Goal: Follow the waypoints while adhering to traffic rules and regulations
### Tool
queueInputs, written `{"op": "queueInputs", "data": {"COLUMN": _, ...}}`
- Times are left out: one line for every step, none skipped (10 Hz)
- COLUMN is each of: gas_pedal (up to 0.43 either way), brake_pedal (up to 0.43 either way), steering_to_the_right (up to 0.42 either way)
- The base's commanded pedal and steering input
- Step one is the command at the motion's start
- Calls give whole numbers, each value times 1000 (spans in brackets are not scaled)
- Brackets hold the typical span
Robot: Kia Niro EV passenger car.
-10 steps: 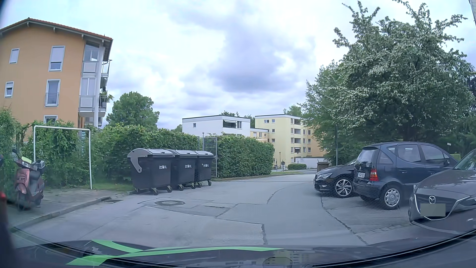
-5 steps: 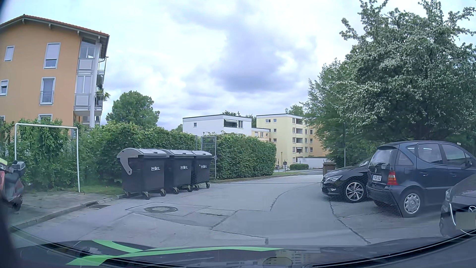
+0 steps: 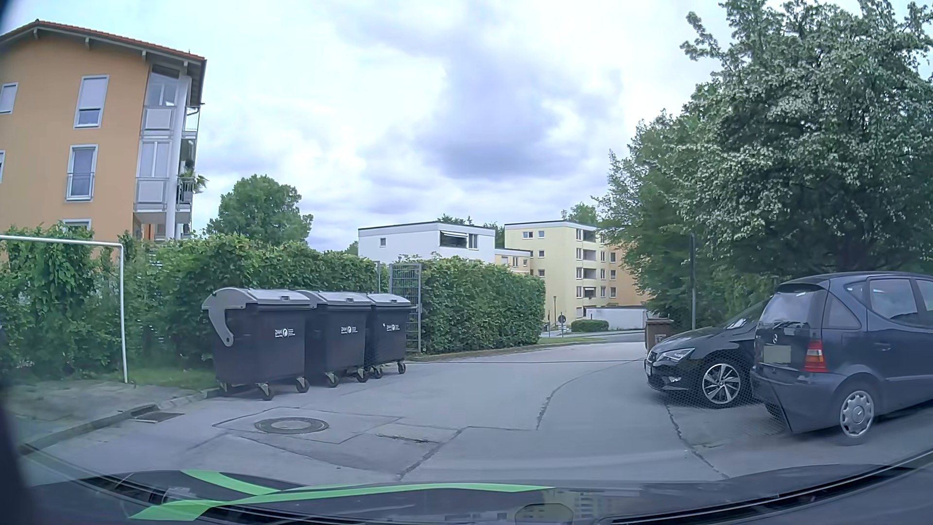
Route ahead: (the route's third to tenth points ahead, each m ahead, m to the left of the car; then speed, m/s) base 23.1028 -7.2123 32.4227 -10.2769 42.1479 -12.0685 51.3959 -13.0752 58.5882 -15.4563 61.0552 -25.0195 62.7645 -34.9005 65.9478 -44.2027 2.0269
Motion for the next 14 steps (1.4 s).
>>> {"op": "queueInputs", "data": {"gas_pedal": 0, "brake_pedal": 0, "steering_to_the_right": -12}}
{"op": "queueInputs", "data": {"gas_pedal": 0, "brake_pedal": 0, "steering_to_the_right": -15}}
{"op": "queueInputs", "data": {"gas_pedal": 0, "brake_pedal": 0, "steering_to_the_right": -17}}
{"op": "queueInputs", "data": {"gas_pedal": 0, "brake_pedal": 0, "steering_to_the_right": -17}}
{"op": "queueInputs", "data": {"gas_pedal": 0, "brake_pedal": 0, "steering_to_the_right": -20}}
{"op": "queueInputs", "data": {"gas_pedal": 0, "brake_pedal": 0, "steering_to_the_right": -27}}
{"op": "queueInputs", "data": {"gas_pedal": 0, "brake_pedal": 0, "steering_to_the_right": -37}}
{"op": "queueInputs", "data": {"gas_pedal": 0, "brake_pedal": 0, "steering_to_the_right": -47}}
{"op": "queueInputs", "data": {"gas_pedal": 0, "brake_pedal": 0, "steering_to_the_right": -53}}
{"op": "queueInputs", "data": {"gas_pedal": 0, "brake_pedal": 0, "steering_to_the_right": -54}}
{"op": "queueInputs", "data": {"gas_pedal": 0, "brake_pedal": 0, "steering_to_the_right": -54}}
{"op": "queueInputs", "data": {"gas_pedal": 0, "brake_pedal": 0, "steering_to_the_right": -54}}
{"op": "queueInputs", "data": {"gas_pedal": 0, "brake_pedal": 0, "steering_to_the_right": -53}}
{"op": "queueInputs", "data": {"gas_pedal": 0, "brake_pedal": 0, "steering_to_the_right": -40}}
